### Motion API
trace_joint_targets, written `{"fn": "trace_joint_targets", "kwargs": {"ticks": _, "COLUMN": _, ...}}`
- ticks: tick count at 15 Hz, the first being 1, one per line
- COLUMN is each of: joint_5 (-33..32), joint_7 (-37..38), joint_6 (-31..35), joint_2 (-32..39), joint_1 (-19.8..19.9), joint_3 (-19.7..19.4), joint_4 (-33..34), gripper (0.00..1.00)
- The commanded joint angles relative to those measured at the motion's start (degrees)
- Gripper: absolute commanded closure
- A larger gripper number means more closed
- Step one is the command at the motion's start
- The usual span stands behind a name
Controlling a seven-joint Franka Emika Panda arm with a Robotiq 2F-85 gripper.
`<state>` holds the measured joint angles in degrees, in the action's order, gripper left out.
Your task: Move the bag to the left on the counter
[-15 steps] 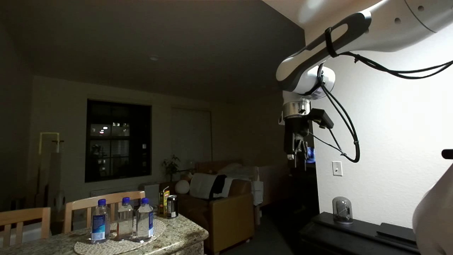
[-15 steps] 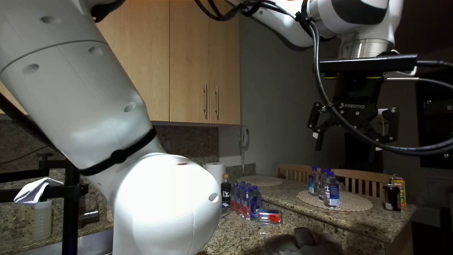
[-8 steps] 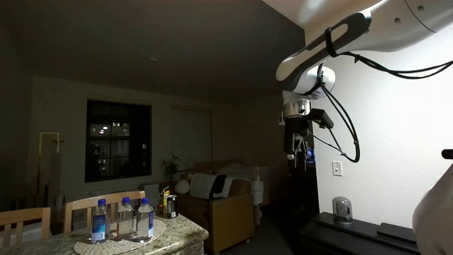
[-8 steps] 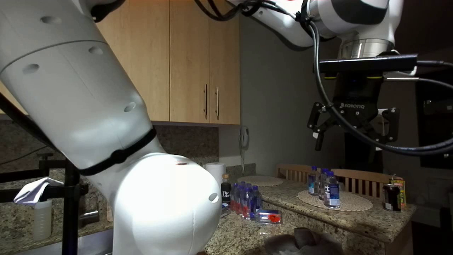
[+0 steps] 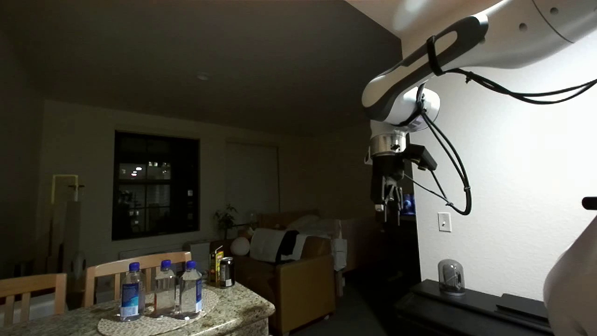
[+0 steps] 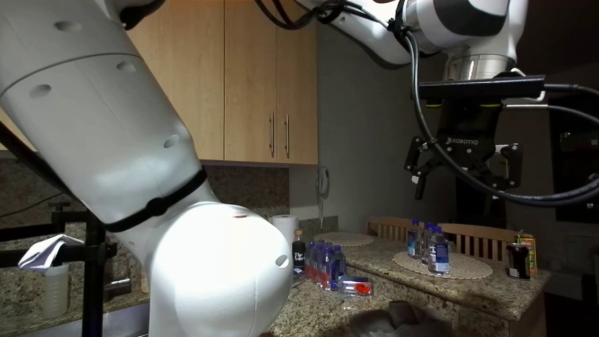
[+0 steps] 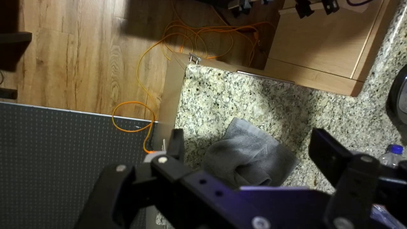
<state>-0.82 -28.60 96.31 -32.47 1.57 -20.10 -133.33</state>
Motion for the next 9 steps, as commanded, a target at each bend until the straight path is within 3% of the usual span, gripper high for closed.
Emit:
{"fn": "trace_joint_targets", "kwargs": {"ticks": 1, "joint_5": 1.24, "joint_7": 2.81, "joint_6": 9.63, "joint_2": -2.4, "joint_1": 1.55, "joint_3": 3.35, "joint_4": -6.01, "gripper": 0.0}}
{"fn": "trace_joint_targets", "kwargs": {"ticks": 4, "joint_5": 1.33, "joint_7": 5.99, "joint_6": 20.49, "joint_2": -2.76, "joint_1": 1.62, "joint_3": 5.13, "joint_4": -10.85, "gripper": 0.0}}
{"fn": "trace_joint_targets", "kwargs": {"ticks": 9, "joint_5": 1.08, "joint_7": 9.19, "joint_6": 27.95, "joint_2": 1.03, "joint_1": 0.14, "joint_3": 8.15, "joint_4": -14.63, "gripper": 0.0}}
